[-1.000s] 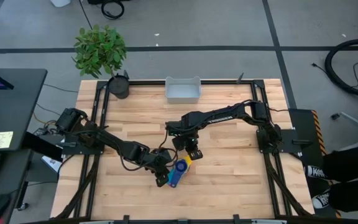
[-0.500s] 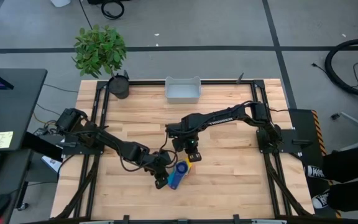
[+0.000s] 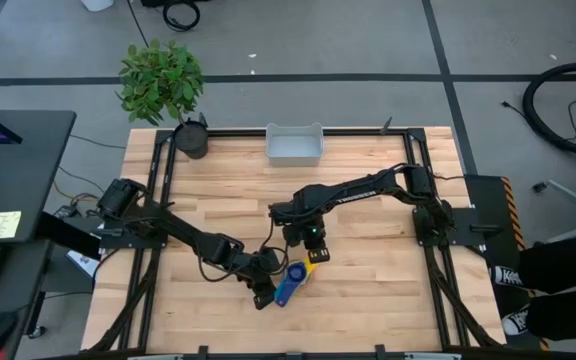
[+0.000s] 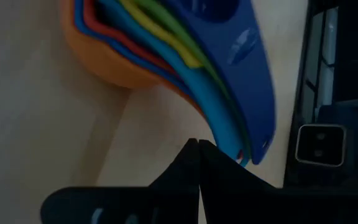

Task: Nest measuring cups in basket
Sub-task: Adjust the stacked measuring cups on the table

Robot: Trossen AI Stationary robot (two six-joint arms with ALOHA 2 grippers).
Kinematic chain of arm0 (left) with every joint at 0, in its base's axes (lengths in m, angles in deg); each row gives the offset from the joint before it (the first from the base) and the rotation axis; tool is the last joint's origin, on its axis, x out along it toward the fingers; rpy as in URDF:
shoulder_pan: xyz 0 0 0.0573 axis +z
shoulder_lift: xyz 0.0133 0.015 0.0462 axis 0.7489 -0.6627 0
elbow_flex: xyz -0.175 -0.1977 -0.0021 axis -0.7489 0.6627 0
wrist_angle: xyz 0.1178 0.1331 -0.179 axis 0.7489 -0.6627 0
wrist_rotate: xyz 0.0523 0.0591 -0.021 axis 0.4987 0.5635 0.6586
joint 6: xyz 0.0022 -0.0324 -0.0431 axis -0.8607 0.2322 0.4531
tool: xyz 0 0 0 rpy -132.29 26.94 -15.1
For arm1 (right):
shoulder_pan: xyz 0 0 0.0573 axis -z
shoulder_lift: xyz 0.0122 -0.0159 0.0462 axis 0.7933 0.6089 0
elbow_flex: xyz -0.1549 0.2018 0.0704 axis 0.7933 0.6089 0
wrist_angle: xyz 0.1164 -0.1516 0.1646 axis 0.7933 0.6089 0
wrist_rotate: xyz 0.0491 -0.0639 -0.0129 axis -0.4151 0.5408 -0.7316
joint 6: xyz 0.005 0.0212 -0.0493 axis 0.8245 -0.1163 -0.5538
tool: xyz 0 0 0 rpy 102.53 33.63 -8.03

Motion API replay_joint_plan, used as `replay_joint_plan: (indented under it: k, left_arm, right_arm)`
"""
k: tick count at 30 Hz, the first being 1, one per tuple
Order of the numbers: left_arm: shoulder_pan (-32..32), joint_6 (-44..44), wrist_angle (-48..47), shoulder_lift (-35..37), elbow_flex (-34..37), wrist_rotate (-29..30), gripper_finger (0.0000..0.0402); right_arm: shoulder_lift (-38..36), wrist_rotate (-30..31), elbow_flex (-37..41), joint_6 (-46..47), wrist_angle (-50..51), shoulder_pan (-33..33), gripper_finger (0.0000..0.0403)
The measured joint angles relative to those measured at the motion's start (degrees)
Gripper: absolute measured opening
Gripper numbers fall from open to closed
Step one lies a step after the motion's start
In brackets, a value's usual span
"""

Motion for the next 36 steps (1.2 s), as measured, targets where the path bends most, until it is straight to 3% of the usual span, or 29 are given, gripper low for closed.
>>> replay_joint_plan:
  k: [20, 27, 30, 36]
  left_arm:
    - [1.5, -0.8, 9.1, -1.2, 0.0, 1.7, 0.0]
    - [2.8, -2.1, 14.5, -3.1, 0.0, -0.6, 0.0]
    - [2.9, -3.6, 14.3, -3.1, 0.0, -0.5, 0.0]
    - [3.0, -5.3, 8.9, -1.7, 0.0, 1.4, 0.0]
  right_arm:
    - [-0.3, -4.8, 0.0, 6.1, 1.8, -4.5, 0.0002]
    - [-0.3, -4.5, 0.0, 5.7, 1.4, -6.3, 0.0002]
    - [-0.5, -2.8, 0.0, 5.1, 2.2, -6.3, 0.0002]
    - [-4.5, 6.4, 0.0, 2.7, 3.6, -4.9, 0.0002]
